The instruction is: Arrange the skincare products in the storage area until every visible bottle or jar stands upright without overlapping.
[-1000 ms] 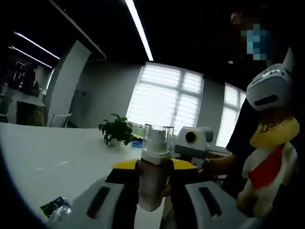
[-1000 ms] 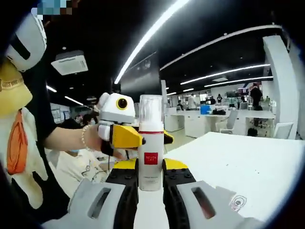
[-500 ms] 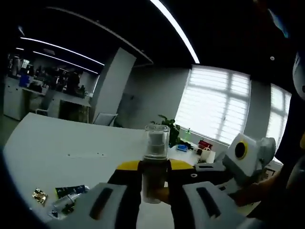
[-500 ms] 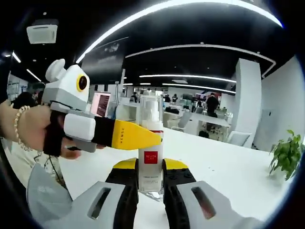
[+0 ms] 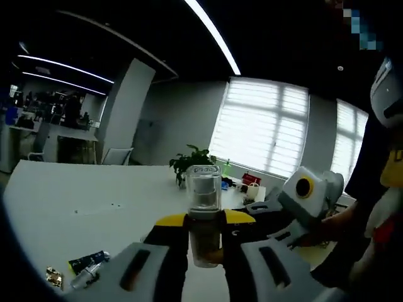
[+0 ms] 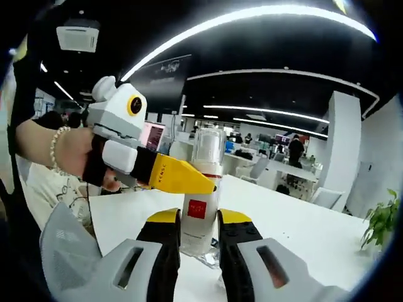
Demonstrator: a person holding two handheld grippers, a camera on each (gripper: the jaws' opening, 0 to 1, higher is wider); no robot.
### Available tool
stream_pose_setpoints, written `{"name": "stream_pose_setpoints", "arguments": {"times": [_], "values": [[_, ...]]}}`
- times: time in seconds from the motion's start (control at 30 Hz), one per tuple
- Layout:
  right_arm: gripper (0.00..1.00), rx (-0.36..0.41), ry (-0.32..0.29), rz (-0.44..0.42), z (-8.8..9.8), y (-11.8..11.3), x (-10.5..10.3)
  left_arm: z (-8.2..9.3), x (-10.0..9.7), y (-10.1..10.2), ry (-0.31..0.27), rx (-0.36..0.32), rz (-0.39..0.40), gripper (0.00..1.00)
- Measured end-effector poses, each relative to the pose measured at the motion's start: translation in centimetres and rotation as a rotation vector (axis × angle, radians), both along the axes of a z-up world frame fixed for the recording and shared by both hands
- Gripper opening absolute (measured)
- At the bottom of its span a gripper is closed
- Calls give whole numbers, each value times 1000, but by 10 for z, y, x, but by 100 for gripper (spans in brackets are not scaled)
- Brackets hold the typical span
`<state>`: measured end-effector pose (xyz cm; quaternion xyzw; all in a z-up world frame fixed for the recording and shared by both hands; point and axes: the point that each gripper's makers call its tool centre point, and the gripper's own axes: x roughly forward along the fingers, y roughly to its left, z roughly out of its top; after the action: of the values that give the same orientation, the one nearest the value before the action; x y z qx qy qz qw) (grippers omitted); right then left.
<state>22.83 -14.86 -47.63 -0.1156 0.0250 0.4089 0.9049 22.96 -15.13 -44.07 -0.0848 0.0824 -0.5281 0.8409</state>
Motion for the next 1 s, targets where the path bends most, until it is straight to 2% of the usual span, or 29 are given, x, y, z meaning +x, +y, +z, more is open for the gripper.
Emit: {"name": "stream_pose_setpoints", "arguments": {"times": [0.03, 0.17, 0.27, 0.37, 0.4, 0.47, 0.5, 0.57, 0.7, 0.73, 0.8, 0.93, 1.0], "values": [[23, -4, -22, 49, 4, 3, -4, 3, -3, -2, -22, 10, -22, 14], [24, 71, 48, 156, 8, -1, -14, 7, -14, -6, -68, 59, -146, 14], [23, 51, 61, 233, 5, -5, -18, 6, -23, -12, -117, 114, -221, 14], [23, 84, 113, 341, 3, -4, -29, 6, -36, -18, -113, 109, -303, 14], [23, 78, 132, 358, 1, -5, -31, 4, -39, -20, -113, 117, -319, 14], [22, 68, 128, 384, -1, -5, -34, 1, -42, -24, -124, 131, -348, 14], [22, 64, 158, 414, -3, -4, -39, 0, -44, -25, -121, 136, -363, 14], [21, 35, 152, 445, -7, -3, -42, -4, -45, -27, -128, 158, -378, 14], [21, -18, 186, 504, -19, -4, -50, -16, -56, -33, -137, 232, -440, 14], [21, -52, 180, 508, -23, -5, -49, -19, -55, -34, -150, 251, -442, 14], [20, -101, 228, 553, -34, -6, -57, -27, -58, -36, -143, 286, -470, 14], [20, -146, 206, 530, -45, -6, -51, -39, -57, -41, -157, 334, -473, 14], [20, -134, 209, 522, -48, -8, -49, -42, -55, -42, -155, 338, -471, 14]]}}
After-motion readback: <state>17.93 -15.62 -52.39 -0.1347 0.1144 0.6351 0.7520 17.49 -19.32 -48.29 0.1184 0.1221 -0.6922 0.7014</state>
